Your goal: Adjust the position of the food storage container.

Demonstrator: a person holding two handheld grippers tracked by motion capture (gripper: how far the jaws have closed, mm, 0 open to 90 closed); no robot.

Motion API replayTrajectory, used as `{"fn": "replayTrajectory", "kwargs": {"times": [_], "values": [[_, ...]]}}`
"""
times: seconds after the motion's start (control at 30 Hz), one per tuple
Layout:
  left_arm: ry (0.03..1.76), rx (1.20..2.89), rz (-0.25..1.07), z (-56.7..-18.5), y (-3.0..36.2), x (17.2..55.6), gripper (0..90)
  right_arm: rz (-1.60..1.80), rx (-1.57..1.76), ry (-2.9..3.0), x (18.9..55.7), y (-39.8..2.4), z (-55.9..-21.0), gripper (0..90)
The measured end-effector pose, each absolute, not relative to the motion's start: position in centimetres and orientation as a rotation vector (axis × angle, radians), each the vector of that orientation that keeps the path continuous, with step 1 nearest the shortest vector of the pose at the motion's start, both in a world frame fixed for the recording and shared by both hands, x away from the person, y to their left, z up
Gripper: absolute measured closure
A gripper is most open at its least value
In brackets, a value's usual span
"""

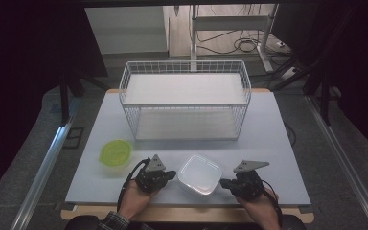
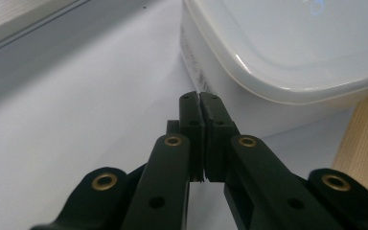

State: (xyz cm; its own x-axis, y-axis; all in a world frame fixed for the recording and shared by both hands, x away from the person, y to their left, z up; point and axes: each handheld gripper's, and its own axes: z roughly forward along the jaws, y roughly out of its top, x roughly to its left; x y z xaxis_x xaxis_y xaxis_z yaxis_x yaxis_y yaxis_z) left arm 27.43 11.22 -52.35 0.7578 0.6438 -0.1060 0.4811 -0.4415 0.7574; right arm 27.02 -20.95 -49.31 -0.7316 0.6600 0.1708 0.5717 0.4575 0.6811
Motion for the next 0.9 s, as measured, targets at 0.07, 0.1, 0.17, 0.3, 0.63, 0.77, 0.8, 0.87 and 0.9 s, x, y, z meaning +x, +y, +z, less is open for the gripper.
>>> {"fn": "replayTrajectory", "kwargs": {"times": [0.07,0.1,0.17,0.3,0.63,0.77,0.8,0.87,0.9], "values": [[0.841,2.124,0.249,-52.3,11.3,27.5,88.3,1.139,1.093,2.577,27.4,-20.6,-49.3,89.6],[0.842,2.123,0.248,-52.3,11.3,27.5,88.2,1.151,1.094,2.578,27.7,-20.4,-49.3,89.5],[0.851,2.123,0.255,-52.3,11.4,27.5,88.3,1.162,1.099,2.578,28.0,-20.1,-49.3,89.5],[0.870,2.116,0.252,-52.3,11.8,27.7,88.2,1.162,1.108,2.593,28.9,-19.7,-49.4,89.3],[0.907,2.101,0.259,-52.1,12.8,28.0,87.9,1.159,1.113,2.616,32.0,-18.2,-49.2,89.0],[0.918,2.091,0.262,-52.0,13.1,28.0,88.0,1.159,1.107,2.618,32.3,-17.7,-49.2,89.0],[0.917,2.092,0.264,-52.0,13.2,28.0,88.0,1.154,1.104,2.616,32.4,-17.6,-49.2,88.9],[0.922,2.091,0.265,-52.0,13.3,27.9,88.0,1.153,1.102,2.610,32.5,-17.4,-49.3,88.6],[0.921,2.091,0.266,-52.0,13.3,27.9,88.0,1.152,1.103,2.608,32.6,-17.3,-49.4,88.4]]}}
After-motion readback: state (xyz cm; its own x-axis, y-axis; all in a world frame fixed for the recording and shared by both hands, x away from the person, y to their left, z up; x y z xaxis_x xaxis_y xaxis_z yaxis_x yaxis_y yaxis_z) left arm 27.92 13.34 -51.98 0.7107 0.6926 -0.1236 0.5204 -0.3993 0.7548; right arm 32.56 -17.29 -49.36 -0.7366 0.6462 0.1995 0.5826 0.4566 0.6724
